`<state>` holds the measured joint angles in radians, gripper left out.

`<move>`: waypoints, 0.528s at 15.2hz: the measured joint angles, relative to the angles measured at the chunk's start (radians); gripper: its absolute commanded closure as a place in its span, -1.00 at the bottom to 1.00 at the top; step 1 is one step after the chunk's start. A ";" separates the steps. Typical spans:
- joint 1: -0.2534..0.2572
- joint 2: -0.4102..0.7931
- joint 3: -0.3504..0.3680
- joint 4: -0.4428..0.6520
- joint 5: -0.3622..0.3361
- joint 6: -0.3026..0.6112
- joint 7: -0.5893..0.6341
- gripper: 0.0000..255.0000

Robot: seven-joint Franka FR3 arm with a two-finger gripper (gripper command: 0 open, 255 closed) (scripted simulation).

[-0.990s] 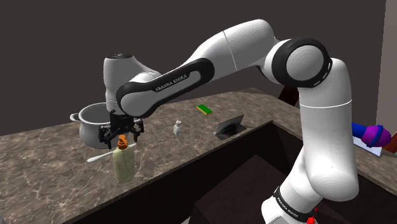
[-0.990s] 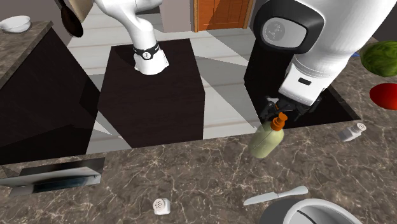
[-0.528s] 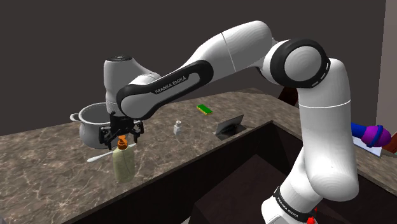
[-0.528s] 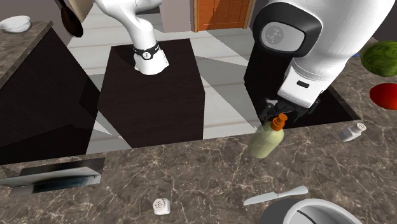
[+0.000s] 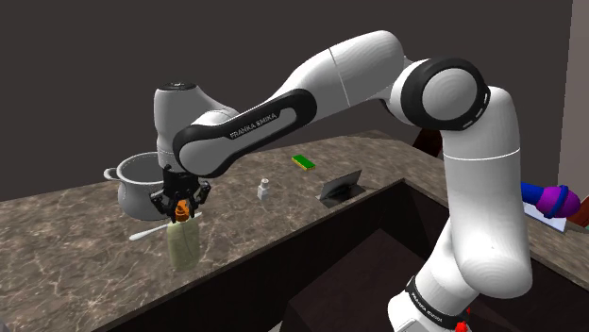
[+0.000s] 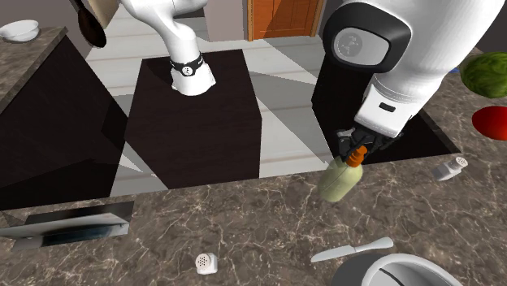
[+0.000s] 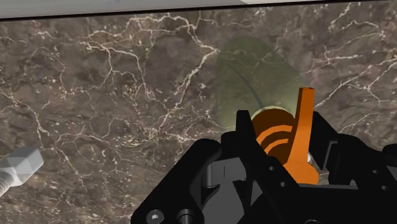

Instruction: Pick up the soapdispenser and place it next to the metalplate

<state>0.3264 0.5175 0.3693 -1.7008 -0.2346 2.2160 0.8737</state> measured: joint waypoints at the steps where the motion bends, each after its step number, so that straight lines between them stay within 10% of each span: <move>1: 0.000 0.000 0.000 0.000 0.000 0.000 0.000 1.00; 8: -0.004 -0.026 0.007 0.015 0.013 -0.040 -0.007 1.00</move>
<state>0.3224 0.4920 0.3768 -1.6861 -0.2220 2.1760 0.8662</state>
